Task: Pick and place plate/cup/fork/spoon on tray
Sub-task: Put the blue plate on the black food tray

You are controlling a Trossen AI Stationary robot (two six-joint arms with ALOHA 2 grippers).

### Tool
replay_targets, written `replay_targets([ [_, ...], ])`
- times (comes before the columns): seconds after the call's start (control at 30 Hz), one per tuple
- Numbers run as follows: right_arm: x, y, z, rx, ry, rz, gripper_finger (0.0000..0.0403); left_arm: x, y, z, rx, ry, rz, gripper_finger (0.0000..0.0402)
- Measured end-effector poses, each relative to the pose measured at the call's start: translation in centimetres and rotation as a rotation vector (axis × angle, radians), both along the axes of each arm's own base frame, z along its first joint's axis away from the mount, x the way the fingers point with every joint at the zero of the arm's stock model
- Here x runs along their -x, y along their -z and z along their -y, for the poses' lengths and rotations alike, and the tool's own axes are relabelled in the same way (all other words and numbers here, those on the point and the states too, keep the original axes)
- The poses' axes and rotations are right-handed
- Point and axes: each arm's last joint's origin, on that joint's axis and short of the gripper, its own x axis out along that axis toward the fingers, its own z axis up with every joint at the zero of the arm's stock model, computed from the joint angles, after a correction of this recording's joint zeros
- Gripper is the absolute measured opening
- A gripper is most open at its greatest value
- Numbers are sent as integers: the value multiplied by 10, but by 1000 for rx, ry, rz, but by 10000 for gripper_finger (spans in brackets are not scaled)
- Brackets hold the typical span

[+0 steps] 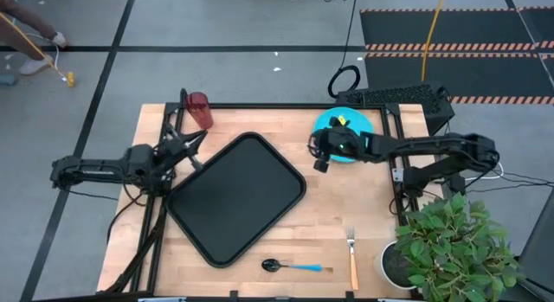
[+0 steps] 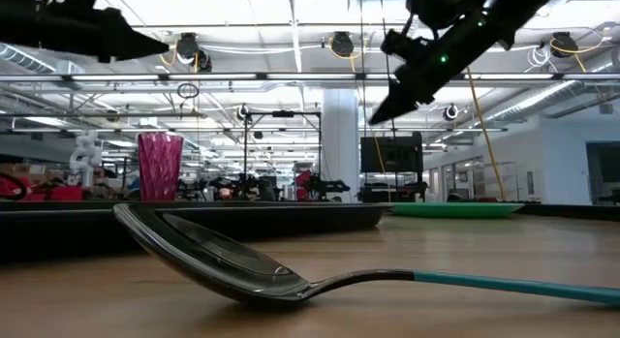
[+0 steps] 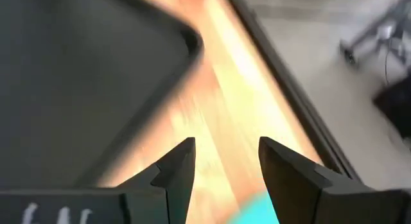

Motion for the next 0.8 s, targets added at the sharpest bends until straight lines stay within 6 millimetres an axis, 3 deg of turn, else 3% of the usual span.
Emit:
replay_targets([
  [0.2, 18, -1, 13, -74, 93, -213, 167, -26, -12, -3, 97, -111, -176, 31],
  [0.47, 57, 40, 6, -140, 290, -464, 167, -57, -13, -3, 37, -134, -257, 31],
  [0.6, 79, 48, 9, -79, 522, -437, 167, -59, -17, -3, 24, -133, -222, 31],
  [0.8, 104, 34, 15, -244, 689, -281, 167, -59, -24, -3, 7, -132, -161, 31],
])
